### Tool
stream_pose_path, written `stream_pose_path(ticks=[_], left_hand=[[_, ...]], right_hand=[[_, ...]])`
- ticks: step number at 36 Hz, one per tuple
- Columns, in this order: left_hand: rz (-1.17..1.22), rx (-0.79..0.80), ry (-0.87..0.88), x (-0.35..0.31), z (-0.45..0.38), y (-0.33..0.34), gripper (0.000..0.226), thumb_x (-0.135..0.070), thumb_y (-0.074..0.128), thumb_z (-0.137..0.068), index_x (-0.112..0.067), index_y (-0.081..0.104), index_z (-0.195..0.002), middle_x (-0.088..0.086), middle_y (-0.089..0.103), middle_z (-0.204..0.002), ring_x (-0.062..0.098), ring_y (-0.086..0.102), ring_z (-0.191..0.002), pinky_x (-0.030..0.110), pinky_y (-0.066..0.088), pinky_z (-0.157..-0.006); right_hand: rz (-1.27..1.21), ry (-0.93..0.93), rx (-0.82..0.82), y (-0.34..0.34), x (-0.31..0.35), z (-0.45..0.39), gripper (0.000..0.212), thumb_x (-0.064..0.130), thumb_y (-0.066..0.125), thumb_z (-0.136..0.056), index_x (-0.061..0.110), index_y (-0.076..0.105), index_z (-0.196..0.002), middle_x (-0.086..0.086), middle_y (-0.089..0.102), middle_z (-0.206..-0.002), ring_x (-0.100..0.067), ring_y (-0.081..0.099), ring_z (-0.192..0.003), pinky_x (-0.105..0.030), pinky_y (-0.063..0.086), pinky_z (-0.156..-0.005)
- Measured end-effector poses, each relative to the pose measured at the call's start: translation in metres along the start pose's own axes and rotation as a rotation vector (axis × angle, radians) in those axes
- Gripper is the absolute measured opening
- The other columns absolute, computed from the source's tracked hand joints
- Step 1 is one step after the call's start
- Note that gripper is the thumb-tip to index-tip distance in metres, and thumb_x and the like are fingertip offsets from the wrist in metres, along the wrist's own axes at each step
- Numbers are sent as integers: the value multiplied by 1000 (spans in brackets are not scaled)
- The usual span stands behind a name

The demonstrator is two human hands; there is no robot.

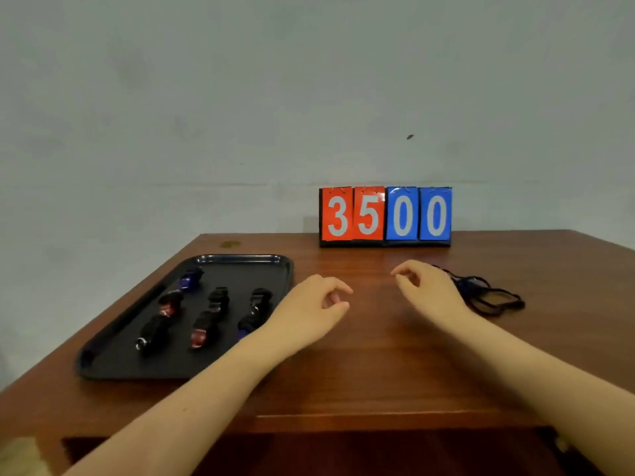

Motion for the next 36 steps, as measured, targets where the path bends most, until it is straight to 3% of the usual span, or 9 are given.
stream_pose_path(ticks=[6, 9, 14, 21, 27, 32, 36], left_hand=[[-7, 72, -37, -32, -40, 54, 25, -34, 54, -94, -36, 58, -119, -11, 54, -103, 3, 54, -90, 24, 48, -85], [5, 70, -77, -37, -63, 76, 25, -34, 54, -94, -34, 59, -119, -9, 53, -105, 4, 54, -91, 24, 47, -84], [0, 5, -149, -33, -98, 101, 33, -41, 53, -94, -32, 56, -126, -7, 53, -111, 7, 55, -96, 30, 51, -85], [-99, -13, -175, -43, -142, 131, 66, -57, 53, -89, -26, 36, -146, 2, 42, -141, 21, 44, -128, 39, 47, -98], [-324, 31, -80, -52, -156, 146, 40, -47, 41, -98, -22, 54, -127, 2, 52, -123, 20, 49, -114, 35, 48, -85], [-14, 220, -59, -49, -144, 125, 34, -43, 33, -102, -22, 60, -101, 0, 59, -101, 14, 55, -92, 33, 47, -86], [350, 241, -162, -39, -123, 100, 35, -39, 32, -104, -23, 63, -106, -4, 56, -91, 11, 53, -86, 24, 43, -82]], right_hand=[[378, -92, -96, -43, -89, 1, 21, 25, 55, -93, 20, 64, -111, 3, 60, -104, -13, 51, -100, -25, 44, -75], [343, 23, -135, -51, -113, -6, 27, 30, 55, -92, 17, 62, -115, -1, 59, -110, -18, 50, -107, -29, 46, -78], [406, -14, 43, -38, -117, -19, 43, 46, 51, -92, 22, 55, -128, -1, 55, -123, -19, 46, -115, -34, 45, -92], [328, -27, 113, -33, -118, -20, 41, 51, 53, -91, 27, 60, -123, 4, 56, -122, -14, 46, -116, -33, 43, -97], [317, -64, 97, -36, -122, -21, 32, 45, 52, -94, 28, 63, -119, 4, 57, -119, -15, 47, -112, -33, 43, -95], [308, -90, 39, -36, -125, -24, 30, 44, 50, -96, 26, 67, -112, 6, 58, -111, -13, 48, -106, -31, 44, -90], [259, -146, 13, -38, -121, -20, 25, 42, 52, -95, 26, 68, -103, 12, 57, -104, -8, 47, -102, -29, 43, -88]])
Point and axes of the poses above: each hand's wrist, its own z-axis away from the middle knuckle, its own y-axis out of the palm, x = y × z, the point moved 1 cm from there along -z, towards the middle knuckle
